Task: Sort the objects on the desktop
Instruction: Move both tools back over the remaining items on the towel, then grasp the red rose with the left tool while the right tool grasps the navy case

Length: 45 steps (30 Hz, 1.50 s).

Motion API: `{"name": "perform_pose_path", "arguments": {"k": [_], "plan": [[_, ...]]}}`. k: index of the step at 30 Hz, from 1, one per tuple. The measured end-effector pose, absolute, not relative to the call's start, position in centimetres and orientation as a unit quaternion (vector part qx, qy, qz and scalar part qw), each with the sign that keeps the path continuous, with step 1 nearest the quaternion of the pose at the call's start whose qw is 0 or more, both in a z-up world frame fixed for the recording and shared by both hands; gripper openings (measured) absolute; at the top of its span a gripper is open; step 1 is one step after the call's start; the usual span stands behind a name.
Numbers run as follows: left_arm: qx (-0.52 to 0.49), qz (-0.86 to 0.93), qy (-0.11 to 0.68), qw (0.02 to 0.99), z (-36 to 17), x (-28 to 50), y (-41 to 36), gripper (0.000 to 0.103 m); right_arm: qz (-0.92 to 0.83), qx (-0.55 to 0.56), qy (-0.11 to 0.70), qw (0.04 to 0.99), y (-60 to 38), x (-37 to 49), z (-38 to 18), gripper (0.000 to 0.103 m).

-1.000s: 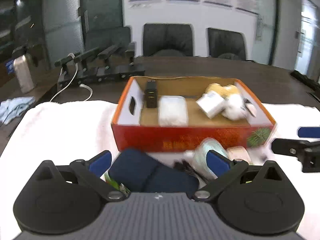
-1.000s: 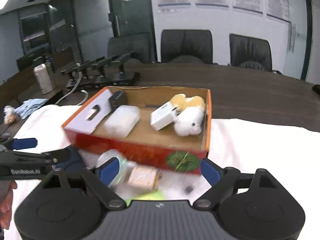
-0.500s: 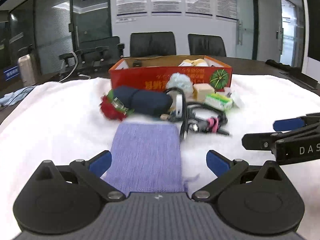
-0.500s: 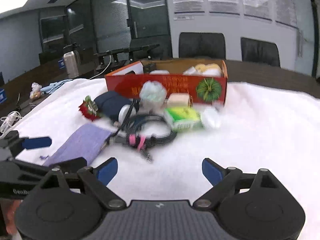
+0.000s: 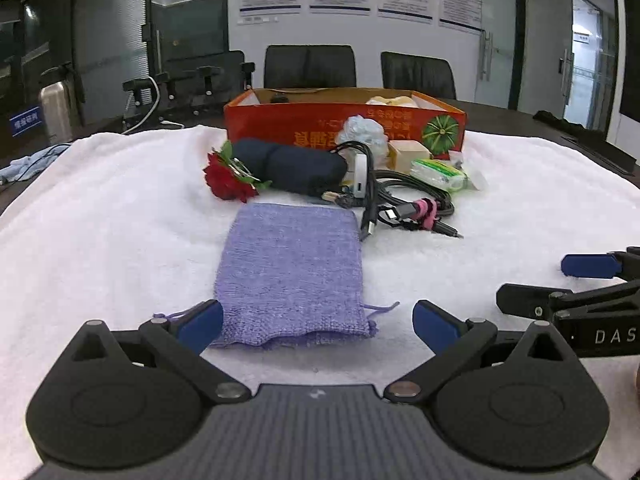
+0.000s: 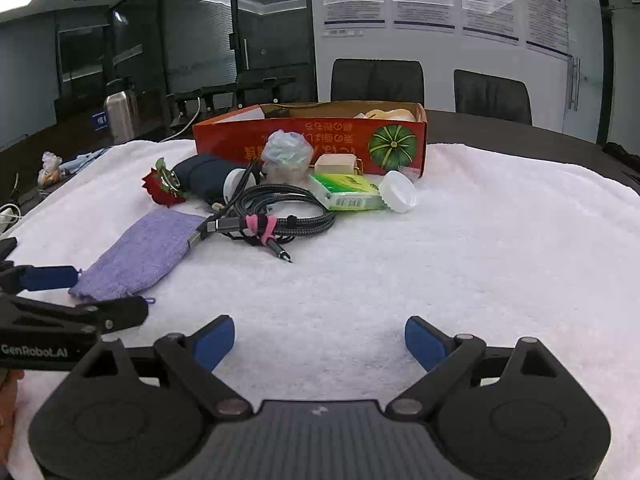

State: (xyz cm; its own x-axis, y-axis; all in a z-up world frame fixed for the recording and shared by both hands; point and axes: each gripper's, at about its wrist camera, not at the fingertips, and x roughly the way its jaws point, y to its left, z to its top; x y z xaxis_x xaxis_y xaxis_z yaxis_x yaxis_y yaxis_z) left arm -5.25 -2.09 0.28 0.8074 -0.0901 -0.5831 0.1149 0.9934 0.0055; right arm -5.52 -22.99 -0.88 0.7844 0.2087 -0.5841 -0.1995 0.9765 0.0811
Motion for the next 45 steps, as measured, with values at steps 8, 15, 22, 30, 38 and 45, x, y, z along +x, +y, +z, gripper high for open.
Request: {"name": "perform_pose_path", "arguments": {"k": [8,15,22,30,38,45], "plan": [[0.01,-0.062,0.305,0.95,0.4,-5.4,-1.8,0.103,0.112,0.029,0.311,0.943,-23.5,-5.4,-0.9,0.092],[0.069,-0.063,0.219,0.971,4.1,-4.4,-0.8,0.103,0.156,-0.031,0.308,0.938,-23.9,-3.8,1.5,0.089],[0.02,-0.061,0.25,0.966,5.9,3.6,2.4,0.103,0.2,-0.073,0.239,0.947,-21.9,1.0,5.8,0.085],[-0.052,-0.019,0.328,0.943,5.1,12.0,6.8,0.097,0.277,-0.071,0.261,0.922,-17.4,9.7,5.7,0.069],[-0.059,-0.054,0.361,0.929,2.6,12.0,8.0,0.054,0.334,-0.178,0.272,0.885,-11.3,14.7,3.1,0.069],[-0.091,-0.09,0.343,0.931,2.8,11.6,8.3,0.028,0.357,-0.179,0.325,0.857,-8.6,17.9,1.3,0.064]]}}
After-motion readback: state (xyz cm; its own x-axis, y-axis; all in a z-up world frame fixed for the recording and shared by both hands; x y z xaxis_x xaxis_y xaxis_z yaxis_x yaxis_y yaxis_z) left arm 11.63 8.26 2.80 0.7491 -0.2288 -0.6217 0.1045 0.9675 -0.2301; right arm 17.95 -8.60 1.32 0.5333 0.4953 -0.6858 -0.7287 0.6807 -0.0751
